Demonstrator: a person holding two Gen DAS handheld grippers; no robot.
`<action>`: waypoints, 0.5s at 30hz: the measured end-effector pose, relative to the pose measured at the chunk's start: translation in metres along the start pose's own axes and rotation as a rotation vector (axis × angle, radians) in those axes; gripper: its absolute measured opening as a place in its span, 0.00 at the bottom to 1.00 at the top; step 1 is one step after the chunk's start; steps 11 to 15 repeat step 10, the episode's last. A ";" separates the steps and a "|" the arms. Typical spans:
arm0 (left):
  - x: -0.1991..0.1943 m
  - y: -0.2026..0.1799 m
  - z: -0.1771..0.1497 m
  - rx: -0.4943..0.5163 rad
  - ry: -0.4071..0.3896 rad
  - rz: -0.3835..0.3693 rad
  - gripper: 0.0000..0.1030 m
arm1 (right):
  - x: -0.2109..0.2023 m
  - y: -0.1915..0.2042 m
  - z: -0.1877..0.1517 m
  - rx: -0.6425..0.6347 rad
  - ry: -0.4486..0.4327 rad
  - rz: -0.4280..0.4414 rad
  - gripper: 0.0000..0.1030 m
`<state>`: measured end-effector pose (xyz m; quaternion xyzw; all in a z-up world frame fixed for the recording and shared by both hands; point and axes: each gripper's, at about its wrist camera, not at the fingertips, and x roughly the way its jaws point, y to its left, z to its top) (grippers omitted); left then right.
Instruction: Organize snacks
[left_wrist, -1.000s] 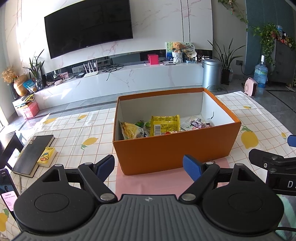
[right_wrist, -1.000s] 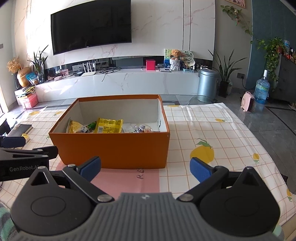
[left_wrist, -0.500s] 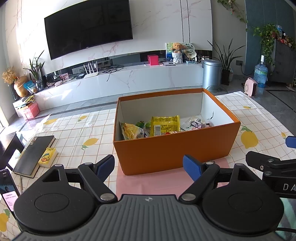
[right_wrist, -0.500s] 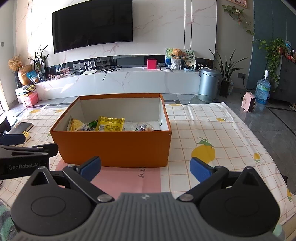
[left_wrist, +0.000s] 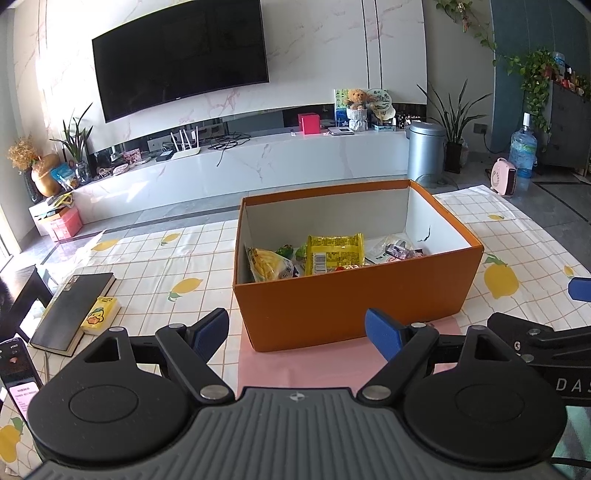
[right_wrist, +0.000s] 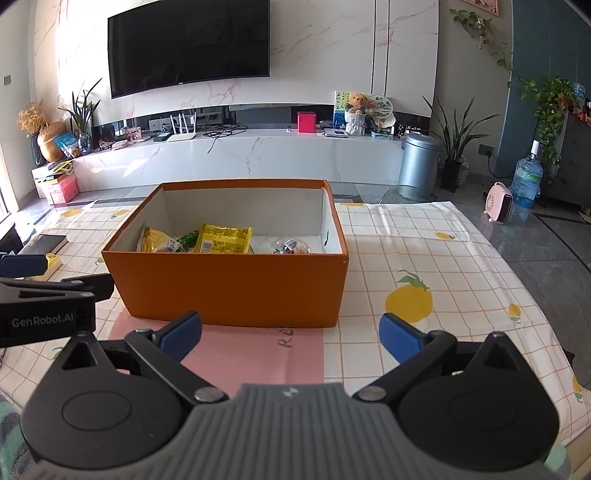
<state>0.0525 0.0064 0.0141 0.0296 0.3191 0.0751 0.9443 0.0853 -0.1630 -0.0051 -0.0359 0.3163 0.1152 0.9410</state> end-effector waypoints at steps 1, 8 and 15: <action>-0.001 0.000 0.000 -0.001 -0.002 -0.001 0.95 | 0.000 0.001 0.000 -0.001 0.001 0.000 0.96; -0.004 0.000 0.000 -0.004 -0.012 -0.002 0.95 | -0.001 0.003 -0.001 -0.009 0.006 -0.003 0.96; -0.004 0.000 0.000 -0.001 -0.013 -0.001 0.95 | -0.001 0.003 -0.001 -0.009 0.007 -0.005 0.96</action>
